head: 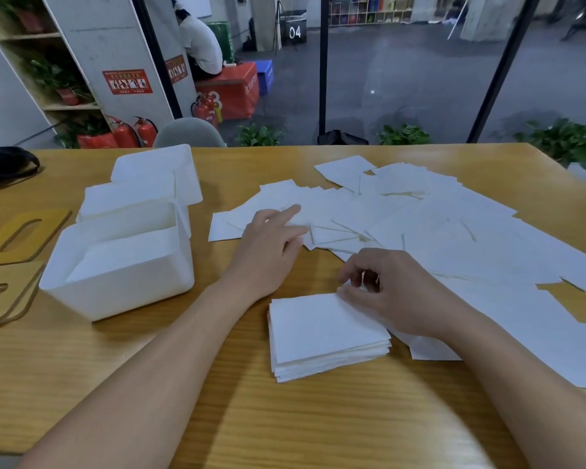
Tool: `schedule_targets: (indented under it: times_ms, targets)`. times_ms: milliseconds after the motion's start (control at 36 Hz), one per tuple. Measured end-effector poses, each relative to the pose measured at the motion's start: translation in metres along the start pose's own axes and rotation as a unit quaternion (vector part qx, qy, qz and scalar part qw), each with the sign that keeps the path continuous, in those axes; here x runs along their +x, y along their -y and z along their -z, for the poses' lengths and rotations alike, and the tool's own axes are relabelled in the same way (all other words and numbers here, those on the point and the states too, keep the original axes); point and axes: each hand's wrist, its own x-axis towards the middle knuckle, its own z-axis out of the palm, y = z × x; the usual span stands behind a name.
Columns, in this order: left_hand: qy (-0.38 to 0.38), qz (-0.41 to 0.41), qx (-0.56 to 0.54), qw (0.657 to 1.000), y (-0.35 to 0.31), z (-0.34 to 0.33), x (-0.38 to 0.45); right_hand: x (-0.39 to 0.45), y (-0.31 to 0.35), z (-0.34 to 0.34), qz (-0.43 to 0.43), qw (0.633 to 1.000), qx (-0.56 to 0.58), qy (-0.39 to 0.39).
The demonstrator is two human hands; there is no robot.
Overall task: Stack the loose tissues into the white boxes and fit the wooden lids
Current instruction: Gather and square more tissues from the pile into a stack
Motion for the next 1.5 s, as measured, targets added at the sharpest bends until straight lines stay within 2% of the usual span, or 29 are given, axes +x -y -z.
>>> schedule_targets:
  times_ms: [111,417,667,833,1000,1083,1250,1361,1500]
  targets:
    - [0.021,0.005,0.033,0.999,0.005,-0.008,0.009,0.000,-0.001,-0.001,0.000,1.000,-0.001,0.007]
    - [-0.013,-0.023,0.059,0.998,0.007,-0.012,0.009,0.001,-0.002,0.000,-0.003,1.000,-0.008,0.017]
    - [-0.002,-0.037,0.098,0.995,0.005,-0.014,0.015,0.001,-0.003,-0.001,-0.012,1.000,-0.002,0.019]
    - [-0.005,-0.041,0.070,0.997,0.006,-0.012,0.012,0.002,-0.005,-0.001,-0.009,1.000,-0.003,0.016]
    - [-0.118,-0.114,0.042,0.985,-0.006,0.001,-0.004,0.003,-0.004,0.000,0.000,1.000,0.007,-0.014]
    - [-0.143,-0.131,0.015,0.981,-0.011,0.011,-0.016,0.004,-0.003,0.001,0.010,0.999,0.014,-0.049]
    - [-0.112,-0.093,-0.065,0.987,-0.020,0.021,-0.038,0.007,0.001,0.005,0.006,0.990,0.017,-0.142]
    - [-0.106,-0.129,-0.088,0.982,-0.026,0.023,-0.042,0.007,0.003,0.006,0.011,0.988,-0.049,-0.145]
    - [-0.098,-0.110,-0.134,0.980,-0.026,0.021,-0.041,0.006,0.003,0.005,0.017,0.986,-0.031,-0.161]
